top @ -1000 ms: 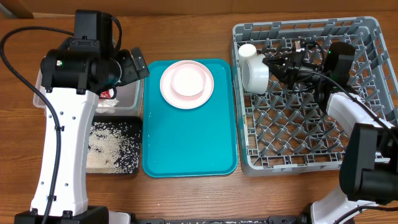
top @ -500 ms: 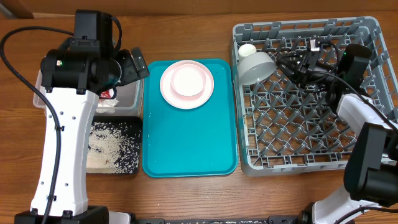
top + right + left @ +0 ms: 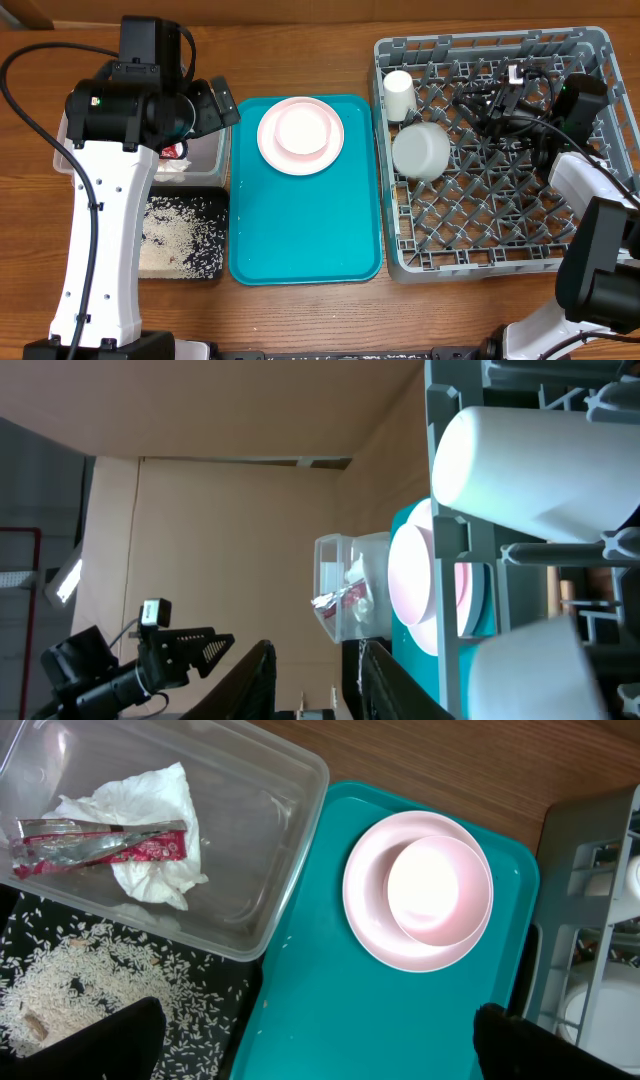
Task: Sort waste into correct bins and load items into the dishwasher
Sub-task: 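Set the grey bowl tilted in the rack and release it, then move the right gripper to the pink bowl on the pink plate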
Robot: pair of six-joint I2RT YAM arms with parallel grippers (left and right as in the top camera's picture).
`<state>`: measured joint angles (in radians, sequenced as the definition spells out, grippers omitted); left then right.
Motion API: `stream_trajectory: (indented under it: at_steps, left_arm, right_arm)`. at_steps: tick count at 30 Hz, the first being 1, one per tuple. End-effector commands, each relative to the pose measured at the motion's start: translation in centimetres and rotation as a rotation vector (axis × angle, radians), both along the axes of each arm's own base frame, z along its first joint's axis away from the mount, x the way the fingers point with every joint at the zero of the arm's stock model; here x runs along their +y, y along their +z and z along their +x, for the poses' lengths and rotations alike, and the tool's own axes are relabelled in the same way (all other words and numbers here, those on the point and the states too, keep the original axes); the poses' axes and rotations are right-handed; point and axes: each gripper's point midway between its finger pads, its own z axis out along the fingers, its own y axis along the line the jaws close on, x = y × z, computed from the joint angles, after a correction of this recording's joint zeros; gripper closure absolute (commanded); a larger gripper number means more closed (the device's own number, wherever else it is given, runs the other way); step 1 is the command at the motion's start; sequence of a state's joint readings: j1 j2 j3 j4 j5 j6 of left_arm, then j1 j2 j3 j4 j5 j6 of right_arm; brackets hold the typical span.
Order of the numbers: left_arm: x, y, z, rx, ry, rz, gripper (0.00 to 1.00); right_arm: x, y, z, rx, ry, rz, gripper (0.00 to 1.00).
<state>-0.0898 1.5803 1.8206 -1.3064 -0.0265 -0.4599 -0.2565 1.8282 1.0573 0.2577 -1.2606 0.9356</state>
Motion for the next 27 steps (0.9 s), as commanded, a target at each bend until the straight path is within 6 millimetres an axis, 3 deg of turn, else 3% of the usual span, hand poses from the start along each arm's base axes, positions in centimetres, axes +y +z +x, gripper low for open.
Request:
stream_trajectory:
  at_steps: [1, 8, 14, 20, 27]
  left_arm:
    - [0.1, 0.1, 0.2, -0.004, -0.012, 0.008, 0.00]
    - [0.1, 0.1, 0.2, -0.004, -0.012, 0.008, 0.00]
    - [0.1, 0.1, 0.2, -0.004, -0.012, 0.008, 0.00]
    - [0.1, 0.1, 0.2, -0.004, -0.012, 0.008, 0.00]
    - [0.1, 0.1, 0.2, -0.004, -0.012, 0.008, 0.00]
  right_arm:
    - [-0.1, 0.2, -0.3, -0.034, 0.020, -0.003, 0.70]
    - [0.2, 3.6, -0.9, -0.167, 0.114, 0.007, 0.70]
    - [-0.1, 5.9, 0.4, -0.194, 0.057, -0.017, 0.71]
    - [-2.3, 4.2, 3.5, -0.102, -0.229, -0.146, 0.73]
    - [0.4, 1.5, 3.3, -0.128, -0.254, -0.590, 0.71]
